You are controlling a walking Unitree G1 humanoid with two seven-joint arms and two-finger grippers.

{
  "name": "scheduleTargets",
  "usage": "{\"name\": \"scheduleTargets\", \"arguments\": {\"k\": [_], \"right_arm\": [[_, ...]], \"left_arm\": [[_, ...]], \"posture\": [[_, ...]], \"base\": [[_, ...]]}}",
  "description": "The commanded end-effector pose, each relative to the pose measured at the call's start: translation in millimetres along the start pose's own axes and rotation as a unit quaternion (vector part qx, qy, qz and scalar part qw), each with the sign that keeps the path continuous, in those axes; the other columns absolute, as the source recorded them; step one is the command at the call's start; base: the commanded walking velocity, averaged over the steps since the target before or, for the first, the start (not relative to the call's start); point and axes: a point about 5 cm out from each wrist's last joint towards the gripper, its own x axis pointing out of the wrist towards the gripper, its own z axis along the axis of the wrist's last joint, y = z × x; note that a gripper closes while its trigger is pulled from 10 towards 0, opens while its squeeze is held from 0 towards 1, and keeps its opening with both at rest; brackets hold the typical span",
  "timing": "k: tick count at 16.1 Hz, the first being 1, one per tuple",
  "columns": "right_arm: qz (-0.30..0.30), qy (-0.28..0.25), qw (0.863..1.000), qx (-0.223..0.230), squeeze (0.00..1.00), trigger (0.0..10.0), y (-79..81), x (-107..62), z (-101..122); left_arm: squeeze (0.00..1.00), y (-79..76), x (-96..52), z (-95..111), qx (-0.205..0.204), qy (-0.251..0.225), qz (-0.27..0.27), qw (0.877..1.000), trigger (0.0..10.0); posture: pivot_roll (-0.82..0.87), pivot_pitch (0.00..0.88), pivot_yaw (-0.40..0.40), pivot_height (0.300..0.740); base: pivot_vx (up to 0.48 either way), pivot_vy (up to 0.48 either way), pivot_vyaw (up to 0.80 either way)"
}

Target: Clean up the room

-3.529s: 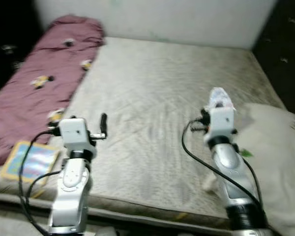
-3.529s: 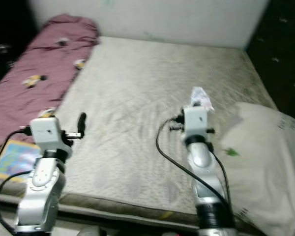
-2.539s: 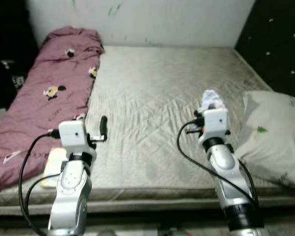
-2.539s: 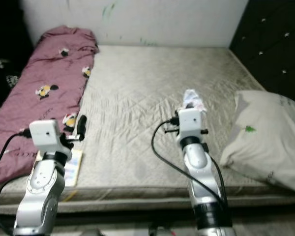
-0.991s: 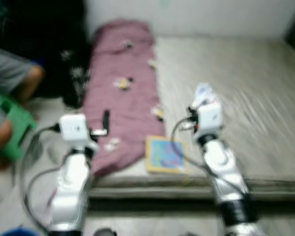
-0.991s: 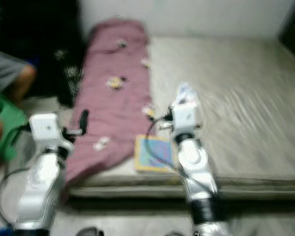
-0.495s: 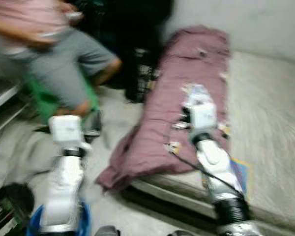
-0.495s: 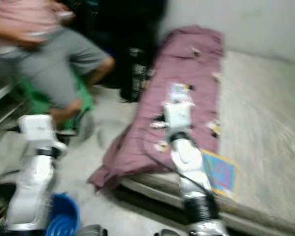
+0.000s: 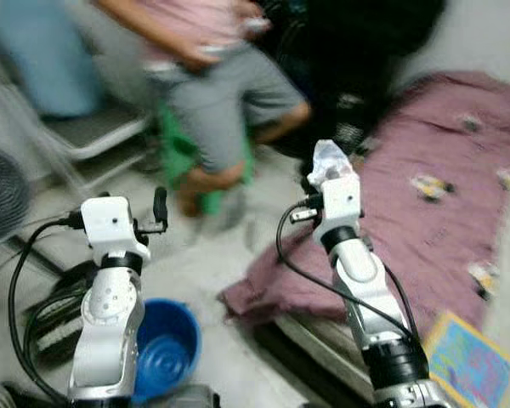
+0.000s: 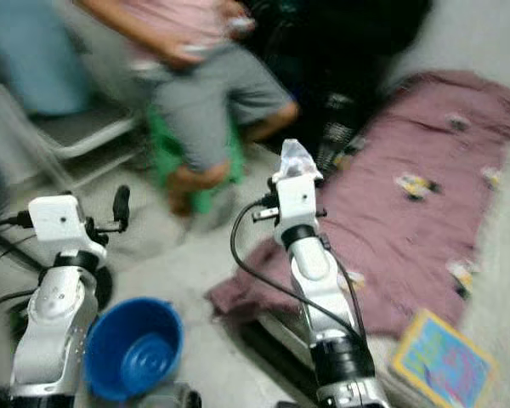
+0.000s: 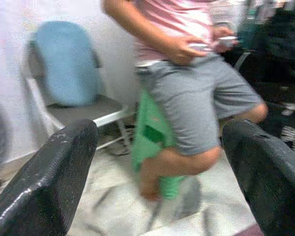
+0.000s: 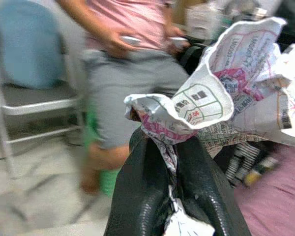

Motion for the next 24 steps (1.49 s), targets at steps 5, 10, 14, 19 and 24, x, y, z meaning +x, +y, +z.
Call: {"name": "scheduleTargets", "arguments": {"k": [5, 10, 14, 19, 24], "right_arm": [[-0.005, 0.005, 1.0, -0.006, 0.0, 10.0, -6.3, -0.7, -2.4], [-0.001, 0.005, 1.0, -0.006, 0.0, 10.0, -5.6, 0.6, -2.5], [0.0, 0.006, 1.0, -0.008, 0.0, 10.0, -5.4, 0.2, -3.2], [0.004, 0.006, 1.0, -0.008, 0.0, 10.0, -4.1, 1.0, -3.4], [0.0, 0.006, 1.0, -0.003, 0.0, 10.0, -5.0, 1.2, -3.3]], "left_arm": [[0.0, -5.1, -0.4, -2.6, 0.001, 0.004, -0.007, 1.0, 10.0], [0.0, -6.8, 0.4, -3.1, 0.002, 0.004, -0.011, 1.0, 10.0], [0.0, -8.2, 0.9, -3.8, 0.001, 0.004, -0.015, 1.0, 10.0], [0.0, -8.9, 1.5, -3.3, 0.0, 0.002, -0.015, 1.0, 10.0], [0.0, -9.4, 1.8, -3.1, -0.003, 0.002, -0.017, 1.0, 10.0]], "posture": [[-0.02, 0.0, -0.011, 0.74], [-0.02, 0.0, -0.013, 0.74], [-0.02, 0.0, -0.015, 0.74], [-0.02, 0.0, -0.016, 0.74], [-0.02, 0.0, -0.015, 0.74]], "base": [[0.0, 0.0, 0.8], [0.0, 0.0, 0.8], [0.0, 0.0, 0.8], [0.0, 0.0, 0.8], [0.0, 0.0, 0.58]]}}
